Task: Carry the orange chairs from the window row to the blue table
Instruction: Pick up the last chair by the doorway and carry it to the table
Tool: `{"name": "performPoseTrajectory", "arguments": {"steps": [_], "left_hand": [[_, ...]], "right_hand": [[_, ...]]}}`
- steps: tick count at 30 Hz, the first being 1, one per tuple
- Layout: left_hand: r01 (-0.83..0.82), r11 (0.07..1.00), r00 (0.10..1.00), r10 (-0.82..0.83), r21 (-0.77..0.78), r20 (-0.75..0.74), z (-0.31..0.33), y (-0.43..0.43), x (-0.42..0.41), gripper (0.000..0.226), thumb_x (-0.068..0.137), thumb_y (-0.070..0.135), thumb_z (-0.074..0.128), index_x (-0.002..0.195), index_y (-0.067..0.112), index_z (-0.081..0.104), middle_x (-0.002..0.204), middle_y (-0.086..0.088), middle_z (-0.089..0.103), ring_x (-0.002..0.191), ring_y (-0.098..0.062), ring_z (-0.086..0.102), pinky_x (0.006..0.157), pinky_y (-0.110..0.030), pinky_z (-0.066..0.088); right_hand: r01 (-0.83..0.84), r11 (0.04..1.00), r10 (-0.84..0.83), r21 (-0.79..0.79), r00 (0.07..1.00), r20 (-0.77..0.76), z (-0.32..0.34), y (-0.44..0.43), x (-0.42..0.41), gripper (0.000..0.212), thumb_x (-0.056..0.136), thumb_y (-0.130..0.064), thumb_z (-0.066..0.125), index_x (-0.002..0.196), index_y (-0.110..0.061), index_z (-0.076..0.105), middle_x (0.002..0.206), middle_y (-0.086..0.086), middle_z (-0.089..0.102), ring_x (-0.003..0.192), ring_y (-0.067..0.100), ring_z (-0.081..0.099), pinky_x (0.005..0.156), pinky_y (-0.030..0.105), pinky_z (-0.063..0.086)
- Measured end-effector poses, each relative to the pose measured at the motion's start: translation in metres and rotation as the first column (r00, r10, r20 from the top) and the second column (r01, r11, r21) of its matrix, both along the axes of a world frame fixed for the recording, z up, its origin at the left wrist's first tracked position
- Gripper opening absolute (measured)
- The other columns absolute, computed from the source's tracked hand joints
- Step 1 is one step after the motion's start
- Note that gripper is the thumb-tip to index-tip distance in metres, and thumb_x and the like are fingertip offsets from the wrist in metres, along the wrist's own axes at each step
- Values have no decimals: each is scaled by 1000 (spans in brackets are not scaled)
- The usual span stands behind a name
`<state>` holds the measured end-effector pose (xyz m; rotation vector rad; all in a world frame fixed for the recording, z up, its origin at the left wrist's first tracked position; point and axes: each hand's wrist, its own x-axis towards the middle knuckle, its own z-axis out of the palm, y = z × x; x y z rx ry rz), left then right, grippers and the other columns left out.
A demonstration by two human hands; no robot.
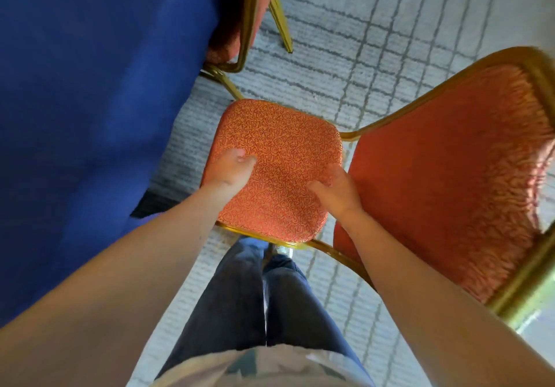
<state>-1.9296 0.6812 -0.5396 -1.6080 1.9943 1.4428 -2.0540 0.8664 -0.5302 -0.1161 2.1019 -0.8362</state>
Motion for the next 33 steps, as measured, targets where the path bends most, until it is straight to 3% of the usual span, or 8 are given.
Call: {"name": "performPoseTrajectory", "arguments": {"steps": [4, 6, 9, 13, 17, 20, 25, 33], "left_hand": [[-9, 1000, 999, 8, -17, -48, 42, 17, 9, 48, 93, 40, 55, 132, 13, 52, 128, -6, 57, 115, -23, 55, 102, -30, 39], [-14, 1000, 998, 13, -21, -68, 62, 24, 13, 47, 94, 37, 55, 132, 10, 53, 128, -7, 57, 117, -22, 54, 98, -27, 37], [-17, 999, 996, 15, -31, -90, 91, 33, 16, 46, 94, 35, 55, 132, 9, 53, 124, -5, 58, 114, -21, 54, 92, -25, 36], [-22, 999, 992, 16, -48, -124, 122, 43, 16, 45, 93, 34, 57, 130, 10, 54, 118, -4, 59, 110, -20, 55, 95, -27, 39], [-9, 998, 991, 0, -66, -137, 145, 50, 17, 46, 92, 39, 57, 130, 13, 53, 124, -3, 59, 113, -21, 56, 98, -30, 41], [-6, 995, 989, -8, -95, -145, 161, 56, 18, 45, 91, 41, 57, 128, 15, 55, 121, -4, 61, 112, -20, 57, 100, -34, 42], [-47, 984, 983, 16, -170, -182, 182, 73, 24, 43, 91, 39, 58, 127, 15, 56, 124, -1, 58, 115, -18, 55, 102, -33, 41], [-171, 953, 952, 94, -249, -293, 208, 126, 34, 43, 92, 36, 57, 129, 14, 55, 127, -3, 59, 115, -17, 55, 102, -33, 41]], "right_hand": [[-53, 999, 53, 5, 998, -32, 64, 12, 4, 62, 85, -10, 74, 140, -4, 47, 125, 7, 56, 101, 14, 51, 81, 20, 39], [-67, 998, 67, 2, 995, -73, 82, 18, 3, 52, 85, -4, 73, 133, 2, 52, 119, 13, 59, 102, 24, 56, 75, 27, 40], [-117, 993, 115, -10, 984, -135, 108, 22, 3, 55, 85, -8, 72, 135, 0, 50, 125, 20, 60, 106, 32, 60, 88, 39, 47], [-202, 979, 196, -20, 966, -170, 131, 28, 2, 70, 84, -24, 73, 146, -14, 42, 126, 9, 62, 103, 25, 63, 87, 33, 51], [-253, 967, 240, -41, 949, -204, 154, 31, -4, 67, 85, -22, 72, 145, -14, 43, 122, 4, 57, 89, 17, 57, 73, 25, 42], [-269, 961, 252, -63, 946, -203, 167, 34, -11, 70, 87, -20, 69, 149, -13, 38, 124, 7, 56, 82, 24, 63, 71, 34, 51], [-311, 948, 288, -74, 930, -228, 184, 43, -20, 68, 91, -23, 66, 150, -16, 35, 126, 11, 61, 116, 33, 61, 81, 41, 53], [-495, 866, 456, -72, 841, -291, 217, 76, -16, 72, 90, -29, 68, 151, -16, 32, 115, 5, 55, 100, 32, 68, 71, 38, 52]]}}
